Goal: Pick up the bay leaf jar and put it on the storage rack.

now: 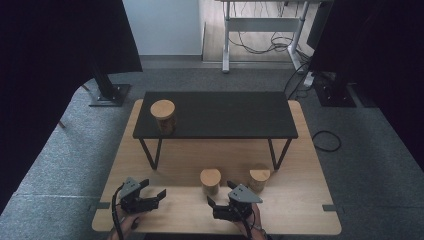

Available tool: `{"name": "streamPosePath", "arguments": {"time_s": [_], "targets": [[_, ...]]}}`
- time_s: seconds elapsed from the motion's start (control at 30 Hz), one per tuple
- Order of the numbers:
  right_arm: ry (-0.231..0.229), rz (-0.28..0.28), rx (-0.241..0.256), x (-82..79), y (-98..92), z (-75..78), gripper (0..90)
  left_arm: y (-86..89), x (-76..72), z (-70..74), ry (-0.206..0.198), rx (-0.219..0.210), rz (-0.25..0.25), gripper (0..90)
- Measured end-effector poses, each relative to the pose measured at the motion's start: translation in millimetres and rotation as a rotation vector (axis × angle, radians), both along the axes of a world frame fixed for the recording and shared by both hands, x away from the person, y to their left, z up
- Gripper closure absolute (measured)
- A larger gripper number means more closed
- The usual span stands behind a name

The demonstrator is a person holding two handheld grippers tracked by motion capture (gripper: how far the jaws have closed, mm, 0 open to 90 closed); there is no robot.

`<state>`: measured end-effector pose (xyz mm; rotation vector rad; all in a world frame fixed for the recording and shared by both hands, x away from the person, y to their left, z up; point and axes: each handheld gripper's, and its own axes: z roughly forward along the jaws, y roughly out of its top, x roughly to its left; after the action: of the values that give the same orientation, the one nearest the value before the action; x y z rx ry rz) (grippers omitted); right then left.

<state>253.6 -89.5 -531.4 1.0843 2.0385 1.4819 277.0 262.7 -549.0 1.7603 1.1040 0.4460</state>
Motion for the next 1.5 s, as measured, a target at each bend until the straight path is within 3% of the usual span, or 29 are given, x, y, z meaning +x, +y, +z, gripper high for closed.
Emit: {"name": "streamPosePath", "arguments": {"time_s": [0.37, 0.67, 0.93, 1.13, 1.23, 1.3, 1.5], "targets": [[0.016, -0.025, -0.018, 14.6, 10.3, -5.0, 10.1, -0.2, 0.1, 0.0, 0.001, 0.004, 0.001, 10.1], [0.015, -0.011, -0.081, 29.8, 20.6, -3.5, 10.3, -1.0, 0.1, 0.1, 0.0, 0.011, -0.001, 10.1], [0.026, -0.019, -0.098, 40.5, 26.5, -3.9, 11.7, -0.9, 0.4, 0.1, 0.003, 0.01, 0.0, 10.1], [0.032, -0.032, -0.116, 46.0, 31.3, -3.3, 16.3, -1.3, 0.3, 0.1, 0.002, 0.013, -0.001, 10.2], [0.042, -0.027, -0.145, 47.1, 34.9, -4.7, 24.4, -1.4, 0.3, 0.1, 0.001, 0.014, -0.002, 10.2], [0.034, -0.028, -0.171, 47.5, 37.3, -5.7, 25.1, -1.4, 0.3, 0.1, 0.0, 0.015, -0.003, 10.2], [0.032, -0.024, -0.17, 48.5, 38.5, -5.7, 25.2, -1.7, 0.3, 0.1, 0.0, 0.017, -0.005, 10.1]]}}
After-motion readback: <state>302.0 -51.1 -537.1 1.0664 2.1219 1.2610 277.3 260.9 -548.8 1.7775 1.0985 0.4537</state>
